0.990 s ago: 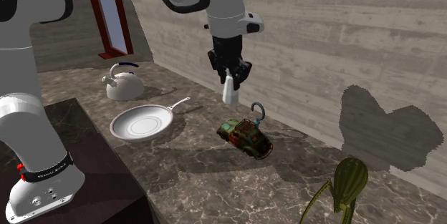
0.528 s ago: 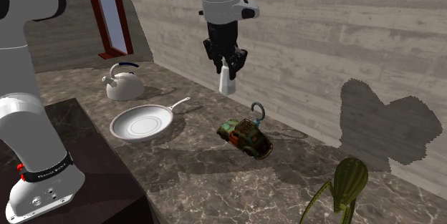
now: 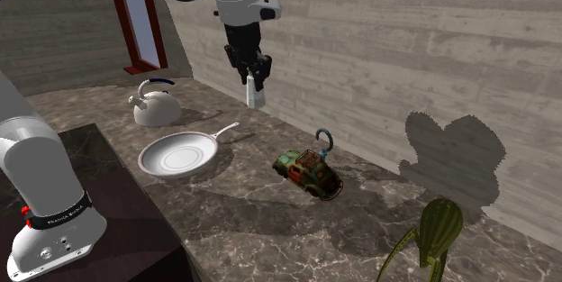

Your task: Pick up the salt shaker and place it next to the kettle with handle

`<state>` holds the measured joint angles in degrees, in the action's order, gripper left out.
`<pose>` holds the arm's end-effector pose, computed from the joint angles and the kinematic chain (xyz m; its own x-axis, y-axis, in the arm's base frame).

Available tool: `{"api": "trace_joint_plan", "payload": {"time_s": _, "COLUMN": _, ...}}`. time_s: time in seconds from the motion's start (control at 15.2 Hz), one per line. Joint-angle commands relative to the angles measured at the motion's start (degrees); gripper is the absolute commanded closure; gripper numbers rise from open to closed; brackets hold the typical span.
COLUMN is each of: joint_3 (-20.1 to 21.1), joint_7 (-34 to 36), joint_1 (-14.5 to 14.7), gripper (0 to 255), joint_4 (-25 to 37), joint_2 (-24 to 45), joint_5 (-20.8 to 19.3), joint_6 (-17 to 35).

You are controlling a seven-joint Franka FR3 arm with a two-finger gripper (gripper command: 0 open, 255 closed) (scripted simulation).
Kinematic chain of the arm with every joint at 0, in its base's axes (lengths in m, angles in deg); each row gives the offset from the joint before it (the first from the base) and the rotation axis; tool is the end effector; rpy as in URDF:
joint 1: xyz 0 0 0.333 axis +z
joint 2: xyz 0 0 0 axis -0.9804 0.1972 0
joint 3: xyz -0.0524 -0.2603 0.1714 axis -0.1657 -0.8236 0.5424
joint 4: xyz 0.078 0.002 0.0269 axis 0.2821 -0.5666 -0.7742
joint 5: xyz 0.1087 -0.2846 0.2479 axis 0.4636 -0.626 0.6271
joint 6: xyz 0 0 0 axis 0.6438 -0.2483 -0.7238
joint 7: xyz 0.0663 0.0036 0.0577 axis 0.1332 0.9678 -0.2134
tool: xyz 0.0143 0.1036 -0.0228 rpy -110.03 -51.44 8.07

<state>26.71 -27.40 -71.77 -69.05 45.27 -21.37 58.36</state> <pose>0.4261 -0.3058 0.5848 0.9694 0.0444 0.2414 0.0760 -0.9895 -0.1230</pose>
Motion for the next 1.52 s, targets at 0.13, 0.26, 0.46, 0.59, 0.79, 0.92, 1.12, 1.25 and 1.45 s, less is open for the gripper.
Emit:
{"api": "trace_joint_plan", "payload": {"time_s": 0.13, "joint_3": 5.99, "joint_7": 7.72, "joint_1": 0.15, "gripper": 255, "joint_4": -7.26, "joint_2": -7.74, "joint_5": -4.49, "joint_6": 1.80}}
{"api": "trace_joint_plan", "payload": {"time_s": 0.26, "joint_3": 8.89, "joint_7": 11.11, "joint_1": 0.04, "gripper": 255, "joint_4": -10.38, "joint_2": -10.81, "joint_5": -5.73, "joint_6": 2.41}}
{"api": "trace_joint_plan", "payload": {"time_s": 0.46, "joint_3": 13.06, "joint_7": 15.93, "joint_1": 0.03, "gripper": 255, "joint_4": -14.55, "joint_2": -14.82, "joint_5": -6.85, "joint_6": 3.12}}
{"api": "trace_joint_plan", "payload": {"time_s": 0.59, "joint_3": 15.77, "joint_7": 19.00, "joint_1": 0.11, "gripper": 255, "joint_4": -17.00, "joint_2": -17.14, "joint_5": -7.18, "joint_6": 3.48}}
{"api": "trace_joint_plan", "payload": {"time_s": 0.79, "joint_3": 19.73, "joint_7": 23.48, "joint_1": 0.47, "gripper": 255, "joint_4": -20.20, "joint_2": -20.14, "joint_5": -7.20, "joint_6": 3.94}}
{"api": "trace_joint_plan", "payload": {"time_s": 0.92, "joint_3": 22.32, "joint_7": 26.40, "joint_1": 0.86, "gripper": 255, "joint_4": -22.02, "joint_2": -21.84, "joint_5": -6.94, "joint_6": 4.21}}
{"api": "trace_joint_plan", "payload": {"time_s": 1.12, "joint_3": 26.16, "joint_7": 30.73, "joint_1": 1.66, "gripper": 255, "joint_4": -24.28, "joint_2": -23.92, "joint_5": -6.24, "joint_6": 4.60}}
{"api": "trace_joint_plan", "payload": {"time_s": 1.25, "joint_3": 28.71, "joint_7": 33.59, "joint_1": 2.32, "gripper": 255, "joint_4": -25.47, "joint_2": -25.00, "joint_5": -5.61, "joint_6": 4.86}}
{"api": "trace_joint_plan", "payload": {"time_s": 1.45, "joint_3": 32.50, "joint_7": 37.86, "joint_1": 3.49, "gripper": 255, "joint_4": -26.76, "joint_2": -26.12, "joint_5": -4.49, "joint_6": 5.28}}
